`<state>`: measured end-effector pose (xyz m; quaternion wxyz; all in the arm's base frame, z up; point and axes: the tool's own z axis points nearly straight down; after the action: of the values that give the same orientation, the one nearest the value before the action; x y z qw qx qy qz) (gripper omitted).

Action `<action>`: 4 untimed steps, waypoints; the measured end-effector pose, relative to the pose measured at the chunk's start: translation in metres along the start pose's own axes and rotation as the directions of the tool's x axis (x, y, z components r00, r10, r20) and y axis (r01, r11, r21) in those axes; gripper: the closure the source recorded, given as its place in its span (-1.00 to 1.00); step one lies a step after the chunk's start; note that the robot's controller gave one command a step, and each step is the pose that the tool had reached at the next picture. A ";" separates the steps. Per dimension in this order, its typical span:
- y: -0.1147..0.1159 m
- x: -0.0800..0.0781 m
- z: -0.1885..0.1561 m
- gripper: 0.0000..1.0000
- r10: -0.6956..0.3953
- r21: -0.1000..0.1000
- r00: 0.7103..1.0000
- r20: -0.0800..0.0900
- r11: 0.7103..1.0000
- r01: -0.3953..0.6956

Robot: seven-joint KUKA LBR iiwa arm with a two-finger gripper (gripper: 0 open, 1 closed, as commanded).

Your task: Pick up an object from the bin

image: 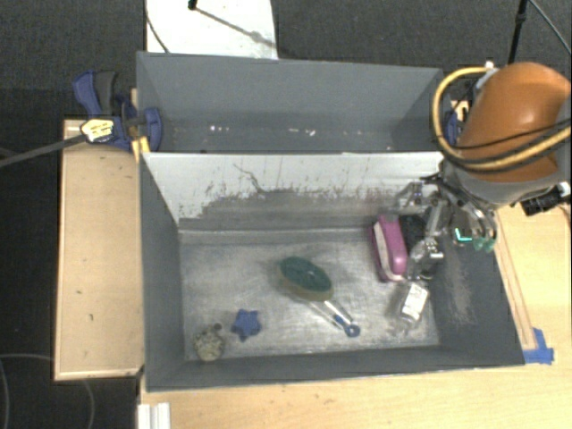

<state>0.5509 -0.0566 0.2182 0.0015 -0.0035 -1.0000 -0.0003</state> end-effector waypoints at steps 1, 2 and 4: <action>0.101 0.028 0.147 -1.00 0.351 -0.004 0.936 0.010 0.936 -0.351; 0.149 0.035 0.118 -1.00 0.529 -0.004 0.848 0.007 0.848 -0.529; 0.132 0.009 0.146 -1.00 0.761 -0.010 0.649 0.010 0.649 -0.761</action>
Offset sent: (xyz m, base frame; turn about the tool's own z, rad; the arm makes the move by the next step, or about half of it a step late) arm -0.0302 0.1005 -0.1482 0.3597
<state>0.5421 0.0756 0.0724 -0.0053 -0.4220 -0.9066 -0.0020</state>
